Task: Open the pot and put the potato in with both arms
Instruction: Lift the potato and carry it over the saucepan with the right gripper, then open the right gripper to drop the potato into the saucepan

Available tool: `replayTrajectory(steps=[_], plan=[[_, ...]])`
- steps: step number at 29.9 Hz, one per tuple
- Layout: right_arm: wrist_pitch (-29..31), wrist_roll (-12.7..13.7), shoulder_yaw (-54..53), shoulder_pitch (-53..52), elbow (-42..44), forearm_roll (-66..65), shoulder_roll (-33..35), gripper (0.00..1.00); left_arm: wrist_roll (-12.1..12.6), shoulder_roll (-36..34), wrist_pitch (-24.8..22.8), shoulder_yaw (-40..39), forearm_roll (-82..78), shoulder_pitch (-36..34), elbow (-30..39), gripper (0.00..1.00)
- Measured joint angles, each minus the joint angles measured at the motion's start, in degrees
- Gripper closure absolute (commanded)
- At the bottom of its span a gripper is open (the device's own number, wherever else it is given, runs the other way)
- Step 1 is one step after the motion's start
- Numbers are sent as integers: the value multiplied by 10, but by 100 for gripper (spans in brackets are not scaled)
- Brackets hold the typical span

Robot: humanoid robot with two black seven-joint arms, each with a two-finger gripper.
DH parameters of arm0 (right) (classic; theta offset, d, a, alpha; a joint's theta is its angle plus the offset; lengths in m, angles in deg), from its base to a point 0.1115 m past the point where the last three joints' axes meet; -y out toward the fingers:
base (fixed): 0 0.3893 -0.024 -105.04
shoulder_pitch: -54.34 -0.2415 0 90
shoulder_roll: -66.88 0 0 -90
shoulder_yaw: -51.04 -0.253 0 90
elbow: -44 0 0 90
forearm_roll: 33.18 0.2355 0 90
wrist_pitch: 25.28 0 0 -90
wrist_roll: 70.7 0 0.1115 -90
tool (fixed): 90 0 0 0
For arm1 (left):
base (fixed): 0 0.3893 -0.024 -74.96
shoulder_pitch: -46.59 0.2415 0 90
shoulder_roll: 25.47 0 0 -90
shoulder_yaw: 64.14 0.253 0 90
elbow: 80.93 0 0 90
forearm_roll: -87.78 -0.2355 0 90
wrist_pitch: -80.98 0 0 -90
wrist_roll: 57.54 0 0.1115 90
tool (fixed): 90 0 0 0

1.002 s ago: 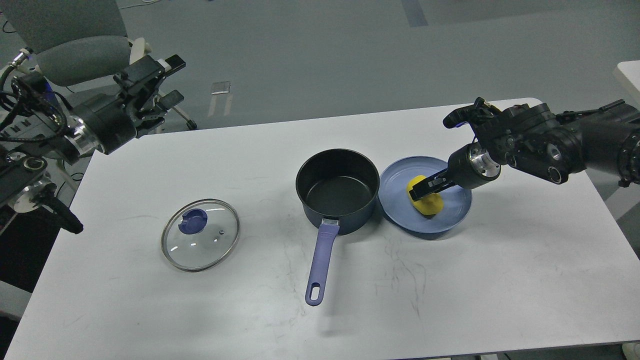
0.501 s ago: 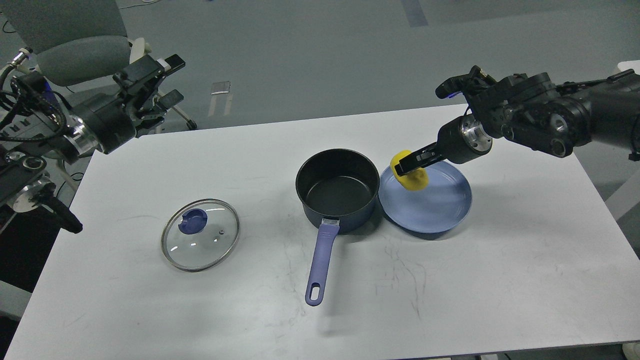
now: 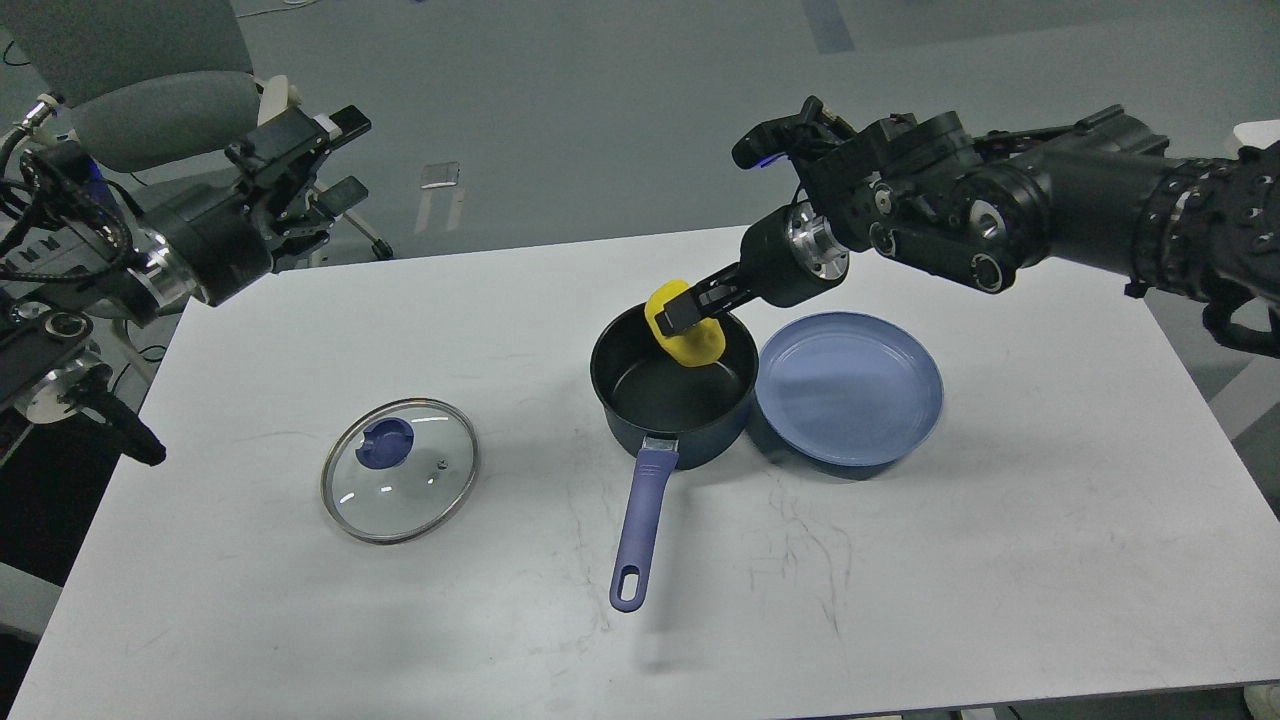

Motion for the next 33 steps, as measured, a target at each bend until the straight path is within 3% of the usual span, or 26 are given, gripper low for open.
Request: replayTrajectory(steps=[18,23,33], plan=[[0,0,29,34,40,1,-9,67,0,0,0,0,0,1,0,3],[0,0,29,38,42,1,-9,63,0,-1,0,0,0,1,0,3],[0,0,28,45,48,5,-9,30,0,-1,0,0,0,1,0,3]])
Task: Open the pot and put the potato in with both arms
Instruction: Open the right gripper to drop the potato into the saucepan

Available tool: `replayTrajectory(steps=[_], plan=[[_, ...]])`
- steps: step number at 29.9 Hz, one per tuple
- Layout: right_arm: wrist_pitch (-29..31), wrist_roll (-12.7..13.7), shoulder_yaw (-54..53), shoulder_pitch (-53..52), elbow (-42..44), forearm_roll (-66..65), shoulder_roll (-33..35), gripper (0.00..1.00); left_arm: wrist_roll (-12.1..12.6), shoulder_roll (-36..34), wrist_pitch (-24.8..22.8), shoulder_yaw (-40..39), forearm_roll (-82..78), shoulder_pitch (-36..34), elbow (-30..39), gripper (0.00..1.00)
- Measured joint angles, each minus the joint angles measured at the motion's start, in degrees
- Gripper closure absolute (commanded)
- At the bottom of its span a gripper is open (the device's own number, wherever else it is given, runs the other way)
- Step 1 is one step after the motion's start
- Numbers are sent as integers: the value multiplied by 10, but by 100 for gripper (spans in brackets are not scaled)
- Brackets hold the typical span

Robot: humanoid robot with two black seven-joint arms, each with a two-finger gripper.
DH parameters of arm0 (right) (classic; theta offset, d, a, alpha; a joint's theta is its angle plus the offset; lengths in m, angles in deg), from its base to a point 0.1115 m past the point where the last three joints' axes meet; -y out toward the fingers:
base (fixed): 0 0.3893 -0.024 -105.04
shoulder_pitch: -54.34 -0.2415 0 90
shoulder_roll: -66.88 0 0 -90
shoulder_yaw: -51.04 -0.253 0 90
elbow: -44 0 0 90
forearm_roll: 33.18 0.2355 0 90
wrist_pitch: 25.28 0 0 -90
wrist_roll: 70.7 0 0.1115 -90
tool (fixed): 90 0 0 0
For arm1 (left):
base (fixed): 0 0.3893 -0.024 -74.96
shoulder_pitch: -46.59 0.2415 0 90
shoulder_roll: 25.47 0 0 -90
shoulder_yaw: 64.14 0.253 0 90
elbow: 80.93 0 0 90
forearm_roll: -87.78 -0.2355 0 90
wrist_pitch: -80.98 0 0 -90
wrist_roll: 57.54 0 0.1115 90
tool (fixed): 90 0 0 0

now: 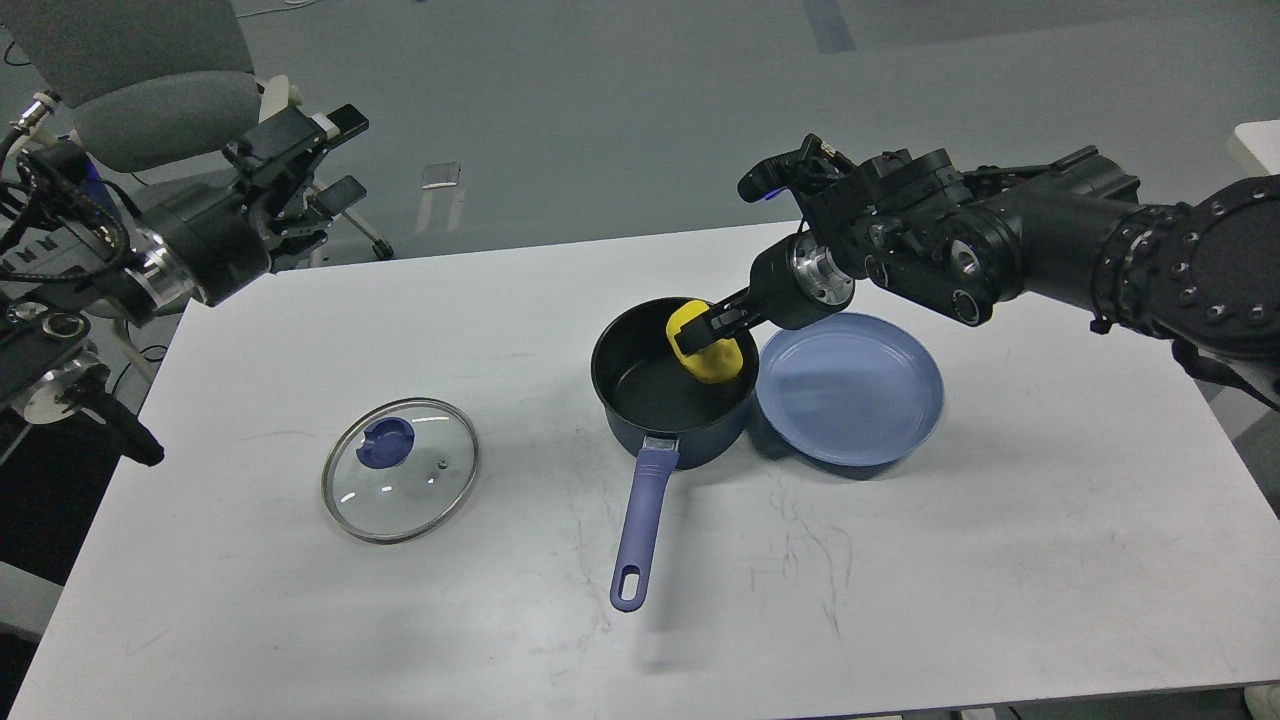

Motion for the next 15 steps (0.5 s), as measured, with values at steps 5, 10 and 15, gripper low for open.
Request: replayTrajectory(steps=[5,10,15], plan=[[0,0,0,0,1,15,0,18,0,0,0,0,0,0,0,3],[0,0,0,0,1,16,0,8,0,0,0,0,0,0,0,3],[0,0,-3,-1,1,17,0,8,0,0,-1,0,0,0,0,3]])
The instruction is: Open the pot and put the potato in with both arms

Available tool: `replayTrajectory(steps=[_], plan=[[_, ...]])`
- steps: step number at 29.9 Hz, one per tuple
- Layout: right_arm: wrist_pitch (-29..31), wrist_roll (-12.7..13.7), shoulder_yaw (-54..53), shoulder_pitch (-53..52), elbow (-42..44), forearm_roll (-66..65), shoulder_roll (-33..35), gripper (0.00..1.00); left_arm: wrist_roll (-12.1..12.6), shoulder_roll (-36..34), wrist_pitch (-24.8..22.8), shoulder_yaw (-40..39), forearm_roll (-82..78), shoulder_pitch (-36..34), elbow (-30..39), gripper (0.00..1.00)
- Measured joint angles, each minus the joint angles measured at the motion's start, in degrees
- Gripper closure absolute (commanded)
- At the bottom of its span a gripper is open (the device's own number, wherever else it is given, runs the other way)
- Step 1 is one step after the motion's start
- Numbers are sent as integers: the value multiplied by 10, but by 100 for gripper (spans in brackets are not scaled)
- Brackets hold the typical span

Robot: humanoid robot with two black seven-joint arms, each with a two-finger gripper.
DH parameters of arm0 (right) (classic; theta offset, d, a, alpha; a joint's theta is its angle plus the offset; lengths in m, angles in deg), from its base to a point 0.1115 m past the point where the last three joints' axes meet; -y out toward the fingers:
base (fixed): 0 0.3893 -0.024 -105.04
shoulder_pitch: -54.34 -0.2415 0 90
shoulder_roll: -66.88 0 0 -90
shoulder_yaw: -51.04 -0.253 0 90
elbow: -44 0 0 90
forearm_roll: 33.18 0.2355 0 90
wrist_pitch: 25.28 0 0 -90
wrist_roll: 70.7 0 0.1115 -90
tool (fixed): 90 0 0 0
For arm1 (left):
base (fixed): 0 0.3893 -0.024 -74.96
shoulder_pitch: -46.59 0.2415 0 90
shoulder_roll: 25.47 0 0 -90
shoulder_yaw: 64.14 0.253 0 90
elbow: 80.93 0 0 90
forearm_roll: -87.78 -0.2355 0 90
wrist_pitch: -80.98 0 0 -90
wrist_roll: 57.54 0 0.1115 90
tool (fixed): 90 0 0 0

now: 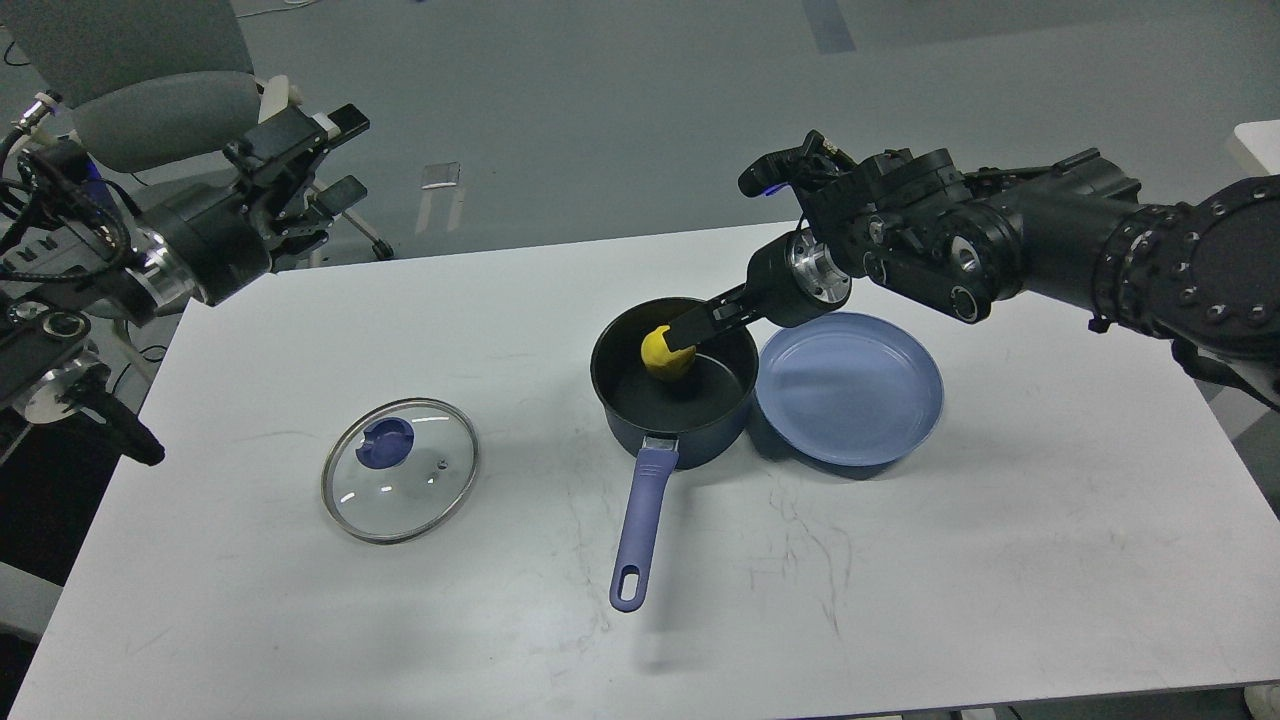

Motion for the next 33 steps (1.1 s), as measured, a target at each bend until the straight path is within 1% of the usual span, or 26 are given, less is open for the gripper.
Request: replayTrajectory(steps=[15,24,29,31,33], plan=[[0,0,-8,-11,-2,21,0,8,0,-13,-1,0,-1,-1,16,3],[0,0,-50,-14,-7,29,1,8,0,-17,-2,2,-12,-6,27,3],[0,0,-83,-12,-8,47,35,7,0,-23,-3,3,-77,-26,49,3],[0,0,-104,-7,-10,53,59,7,0,-31,-11,4,-122,-44,63,3],[0,0,-126,3,-12,58,86,7,0,-34,-32,5,-170,-71,75,3]])
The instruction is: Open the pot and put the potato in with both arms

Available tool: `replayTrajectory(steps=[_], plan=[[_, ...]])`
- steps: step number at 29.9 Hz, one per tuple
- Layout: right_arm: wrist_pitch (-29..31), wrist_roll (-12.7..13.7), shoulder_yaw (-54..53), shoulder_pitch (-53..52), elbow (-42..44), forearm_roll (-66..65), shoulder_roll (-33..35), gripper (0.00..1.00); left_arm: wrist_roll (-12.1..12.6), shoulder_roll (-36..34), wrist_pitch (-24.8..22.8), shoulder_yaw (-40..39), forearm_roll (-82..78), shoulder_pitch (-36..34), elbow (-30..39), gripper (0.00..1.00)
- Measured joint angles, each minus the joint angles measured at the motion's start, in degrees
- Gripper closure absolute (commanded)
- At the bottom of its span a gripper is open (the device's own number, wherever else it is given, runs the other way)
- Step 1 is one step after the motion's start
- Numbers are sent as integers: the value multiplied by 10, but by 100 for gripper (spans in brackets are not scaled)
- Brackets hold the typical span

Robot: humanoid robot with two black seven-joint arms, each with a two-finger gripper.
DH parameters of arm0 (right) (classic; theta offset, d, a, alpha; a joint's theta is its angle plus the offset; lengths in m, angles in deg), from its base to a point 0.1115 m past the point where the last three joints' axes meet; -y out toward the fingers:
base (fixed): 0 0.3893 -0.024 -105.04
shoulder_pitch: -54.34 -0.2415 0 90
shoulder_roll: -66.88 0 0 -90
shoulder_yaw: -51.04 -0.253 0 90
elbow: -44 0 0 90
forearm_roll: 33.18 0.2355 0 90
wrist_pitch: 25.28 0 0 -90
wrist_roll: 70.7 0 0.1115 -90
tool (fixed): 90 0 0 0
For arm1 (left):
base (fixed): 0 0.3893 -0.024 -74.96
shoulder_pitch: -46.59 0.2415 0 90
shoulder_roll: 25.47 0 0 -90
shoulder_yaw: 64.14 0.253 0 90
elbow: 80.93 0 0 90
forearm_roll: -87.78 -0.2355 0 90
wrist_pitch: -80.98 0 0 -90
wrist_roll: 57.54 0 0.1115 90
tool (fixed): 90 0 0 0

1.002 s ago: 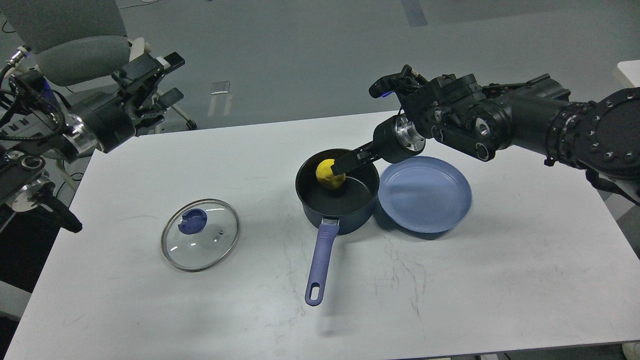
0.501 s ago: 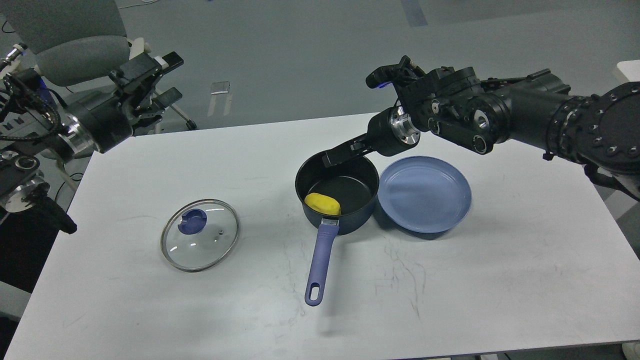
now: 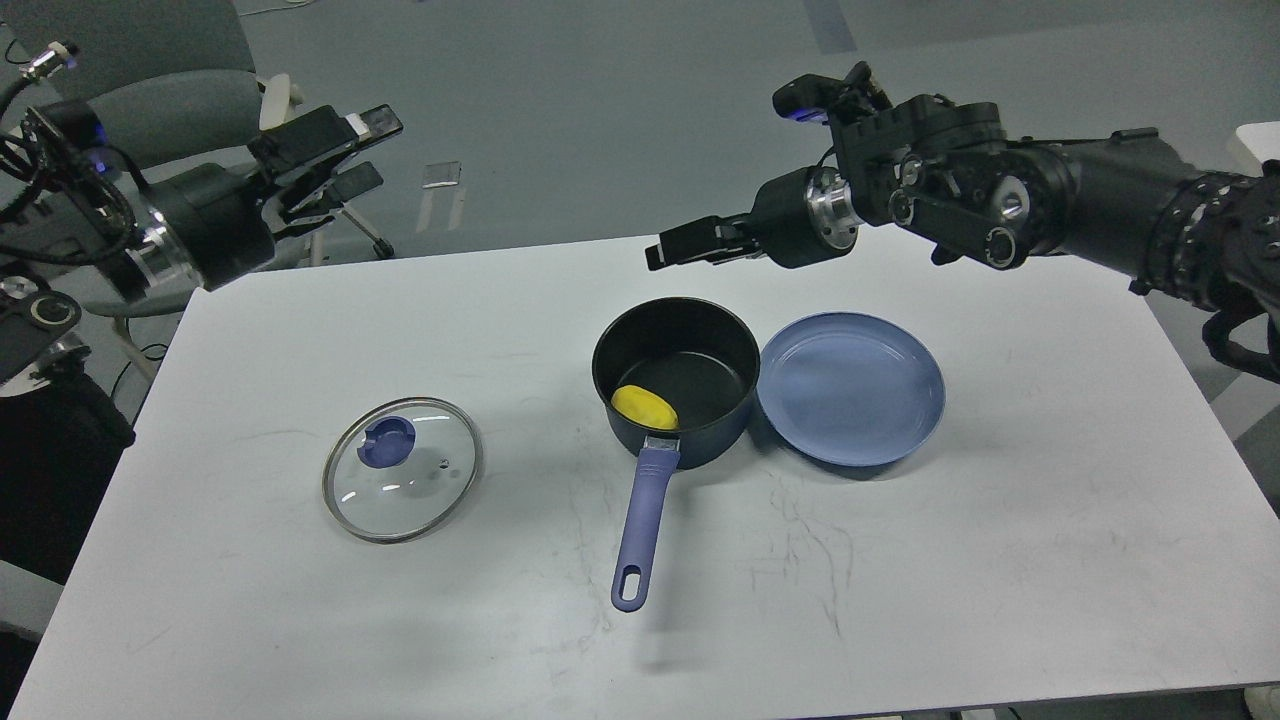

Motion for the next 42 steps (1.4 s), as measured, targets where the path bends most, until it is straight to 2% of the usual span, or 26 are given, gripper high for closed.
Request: replayTrajectory(steps=[5,11,16,17,22,26,29,35,38,42], plan=[[0,0,-52,33,-23,2,74,7,0,2,-36,3,-97,-86,8,3],[0,0,-113,90,-72,2,182,6,0,48,-39,9,-196,-171,3,3],[0,0,-187,150,-124,2,268,4,0,97,-39,20,-235,-202,-1,3],[0,0,-203,163,-132,2,280,0,0,103,-39,20,-236,-204,-1,3],[0,0,-326,226,-146,33,310,0,0,118,-39,21,-230,-204,-1,3],[0,0,-422,274,-147,151,311,0,0,121,-39,22,-202,-196,-2,3],[0,0,-453,289,-147,216,311,0,0,122,-39,21,-144,-178,-4,3],[0,0,-493,307,-144,323,305,0,54,123,-39,19,87,-126,-6,3],[0,0,-510,313,-143,341,298,0,66,126,-15,18,187,-96,-7,3],[0,0,-532,328,-143,345,288,0,69,131,27,14,268,-59,-7,3]])
